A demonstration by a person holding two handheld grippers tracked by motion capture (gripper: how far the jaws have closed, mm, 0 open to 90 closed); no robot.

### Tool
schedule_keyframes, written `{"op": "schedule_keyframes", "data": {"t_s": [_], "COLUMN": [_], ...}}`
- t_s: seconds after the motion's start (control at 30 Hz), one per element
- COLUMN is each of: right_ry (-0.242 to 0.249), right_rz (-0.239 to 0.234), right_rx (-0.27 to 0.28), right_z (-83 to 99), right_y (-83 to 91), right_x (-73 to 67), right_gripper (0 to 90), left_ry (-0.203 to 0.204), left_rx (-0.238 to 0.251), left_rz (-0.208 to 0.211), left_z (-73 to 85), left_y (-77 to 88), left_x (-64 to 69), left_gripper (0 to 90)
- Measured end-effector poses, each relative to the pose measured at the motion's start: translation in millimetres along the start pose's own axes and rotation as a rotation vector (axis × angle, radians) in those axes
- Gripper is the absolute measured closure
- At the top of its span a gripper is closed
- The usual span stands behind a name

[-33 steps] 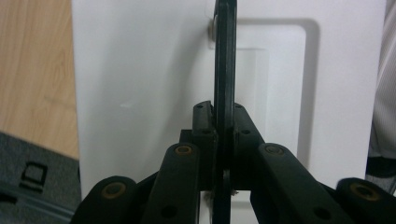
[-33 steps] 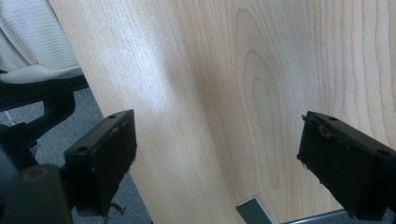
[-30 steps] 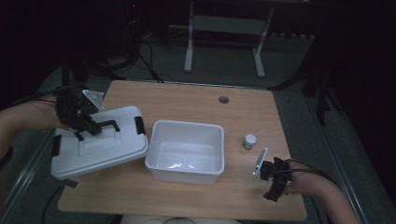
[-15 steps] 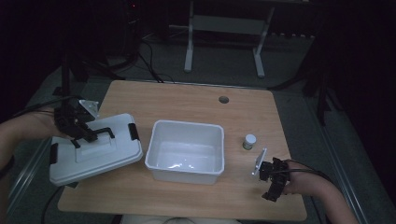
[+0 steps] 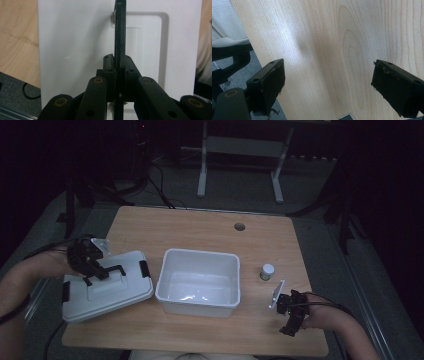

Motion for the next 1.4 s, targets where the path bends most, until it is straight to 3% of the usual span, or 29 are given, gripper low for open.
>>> {"op": "schedule_keyframes", "data": {"t_s": [0.43, 1.0, 1.07, 1.13, 1.2, 1.27, 1.4], "right_ry": [0.004, -0.010, -0.014, -0.014, -0.022, -0.020, -0.022], "right_rz": [-0.002, -0.004, -0.005, 0.001, -0.004, -0.002, 0.002], "right_rx": [0.008, 0.021, 0.023, 0.025, 0.031, 0.030, 0.038], "right_z": [-1.6, 4.5, 5.3, 6.0, 6.4, 6.8, 6.6], "right_y": [-3.0, -4.4, -3.0, -1.9, -1.1, -0.5, 1.2], "right_x": [0.4, 2.0, 2.4, 3.5, 4.2, 5.1, 10.6], "right_gripper": [11.1, 11.1, 11.1, 11.1, 11.1, 11.1, 11.1], "left_ry": [-0.001, 0.003, -0.009, 0.007, 0.001, 0.044, 0.085], "left_rx": [-0.014, -0.020, -0.029, -0.016, -0.013, -0.009, -0.018], "left_rz": [0.027, 0.068, 0.048, 0.039, 0.007, 0.005, 0.005], "left_z": [3.0, 1.2, 1.1, 0.3, 0.3, 0.2, 2.1], "left_y": [-49.5, -73.5, -73.4, -70.7, -67.2, -64.0, -61.4], "left_x": [-9.8, -11.6, -11.1, -11.7, -12.4, -14.3, -14.6], "left_gripper": [83.5, 83.3, 82.2, 64.2, 57.4, 41.1, 33.1]}}
Point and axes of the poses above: each handheld gripper's, and its own axes: y roughly backward along the jaws, z roughly out of its underside, x roughly to its right, the point moved 3 cm from there along -y, roughly forward along the jaws, and after that the axes turned 3 degrees about x, right-handed, at the moved point
